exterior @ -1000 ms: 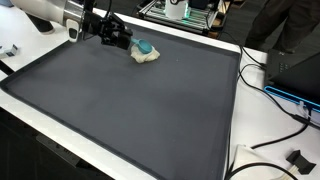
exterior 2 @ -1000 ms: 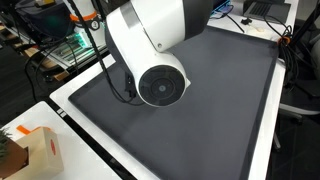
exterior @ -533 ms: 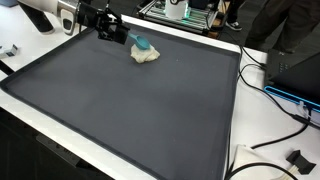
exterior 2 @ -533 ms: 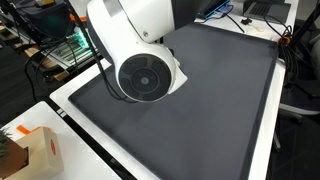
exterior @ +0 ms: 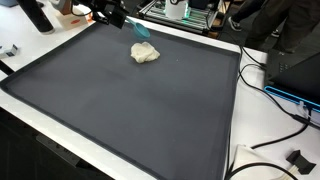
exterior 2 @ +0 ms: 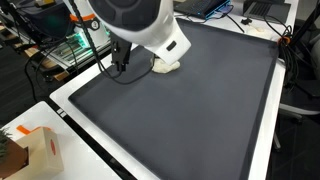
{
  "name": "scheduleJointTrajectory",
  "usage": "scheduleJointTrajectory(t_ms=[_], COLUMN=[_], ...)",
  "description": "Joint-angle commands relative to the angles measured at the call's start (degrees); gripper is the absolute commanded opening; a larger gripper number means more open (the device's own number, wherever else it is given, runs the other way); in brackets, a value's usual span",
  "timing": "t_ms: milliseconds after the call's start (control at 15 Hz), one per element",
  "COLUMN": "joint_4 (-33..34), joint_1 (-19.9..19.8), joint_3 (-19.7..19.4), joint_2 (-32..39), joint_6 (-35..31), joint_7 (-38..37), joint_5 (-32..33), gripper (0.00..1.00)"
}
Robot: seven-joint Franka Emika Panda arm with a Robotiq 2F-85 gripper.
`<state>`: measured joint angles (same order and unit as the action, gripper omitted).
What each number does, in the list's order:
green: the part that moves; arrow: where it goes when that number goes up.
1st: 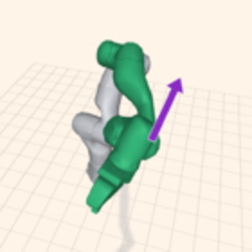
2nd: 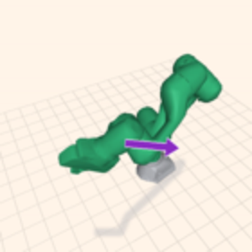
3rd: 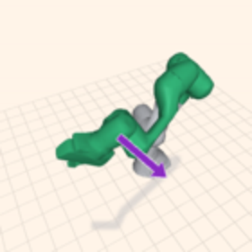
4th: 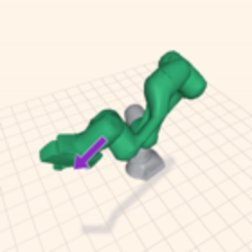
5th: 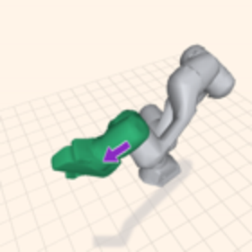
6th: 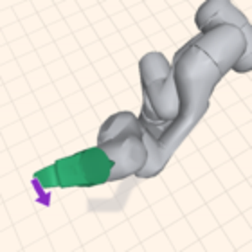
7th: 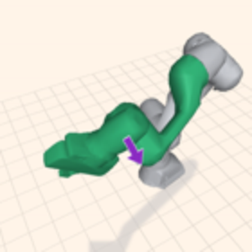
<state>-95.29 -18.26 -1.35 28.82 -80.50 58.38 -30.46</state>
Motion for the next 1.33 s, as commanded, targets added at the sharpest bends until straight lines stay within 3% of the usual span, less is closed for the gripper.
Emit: scheduleJointTrajectory(t_ms=[0, 533, 1267], joint_4=[-6.79, -12.55, -18.72], joint_1=[2.91, 8.79, 15.62], joint_3=[-1.20, -1.02, 0.65], joint_2=[-8.75, -19.77, -26.59], joint_6=[-5.06, -14.34, -27.29], joint_7=[-3.45, -13.15, -28.28], joint_5=[2.02, 10.13, 30.56], gripper=[0.25, 0.25, 0.25])
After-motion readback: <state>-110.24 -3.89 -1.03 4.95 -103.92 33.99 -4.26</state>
